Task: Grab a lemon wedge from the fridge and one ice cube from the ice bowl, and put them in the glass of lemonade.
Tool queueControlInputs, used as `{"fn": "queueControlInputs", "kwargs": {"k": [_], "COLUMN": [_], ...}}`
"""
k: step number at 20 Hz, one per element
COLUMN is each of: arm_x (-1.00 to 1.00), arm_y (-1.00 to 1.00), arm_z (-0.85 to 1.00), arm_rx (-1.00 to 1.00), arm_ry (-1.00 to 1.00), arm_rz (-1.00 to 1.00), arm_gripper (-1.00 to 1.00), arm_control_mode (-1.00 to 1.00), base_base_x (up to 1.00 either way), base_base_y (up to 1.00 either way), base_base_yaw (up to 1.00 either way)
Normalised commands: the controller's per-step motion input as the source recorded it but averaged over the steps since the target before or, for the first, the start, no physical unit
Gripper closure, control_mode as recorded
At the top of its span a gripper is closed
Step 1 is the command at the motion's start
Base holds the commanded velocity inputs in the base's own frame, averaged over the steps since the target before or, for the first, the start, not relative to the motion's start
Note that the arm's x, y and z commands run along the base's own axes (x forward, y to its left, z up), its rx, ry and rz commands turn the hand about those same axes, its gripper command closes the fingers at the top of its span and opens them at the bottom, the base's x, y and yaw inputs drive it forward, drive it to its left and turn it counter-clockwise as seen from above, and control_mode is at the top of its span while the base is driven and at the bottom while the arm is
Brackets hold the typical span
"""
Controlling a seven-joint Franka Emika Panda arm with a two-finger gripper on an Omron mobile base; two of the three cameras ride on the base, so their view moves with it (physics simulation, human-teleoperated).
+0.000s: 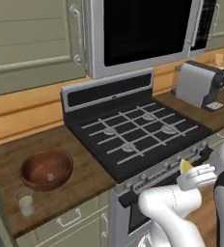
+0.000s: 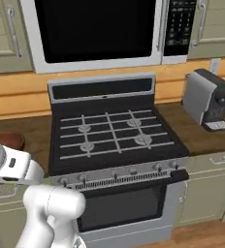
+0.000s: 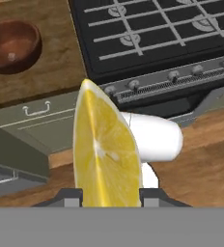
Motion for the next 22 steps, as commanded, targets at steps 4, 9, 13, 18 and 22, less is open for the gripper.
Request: {"fn": "queueControlInputs", "kwargs": {"k": [4,9,13,18,22], "arm_x": [0.00,0.00,0.00,0.00,0.75], "arm_y": [0.00,0.00,0.00,0.00,-0.13], "arm_z": [0.00,0.00,0.00,0.00,0.00], "arm_rx": [0.00,0.00,0.00,0.00,0.04], "arm_ry": [0.00,0.00,0.00,0.00,0.00], "arm_rz": [0.00,0.00,0.00,0.00,0.16], "arm_gripper": [1.00,1.00,1.00,1.00,1.00], "arm_control_mode": [1.00,1.00,1.00,1.00,-1.00], "base_base_x": [0.74,0.00,0.31,0.97,0.25], "base_base_y": [0.71,0.77,0.57,-0.31,-0.12], "base_base_yaw": [0.51,0.71,0.64,0.21,0.03]}}
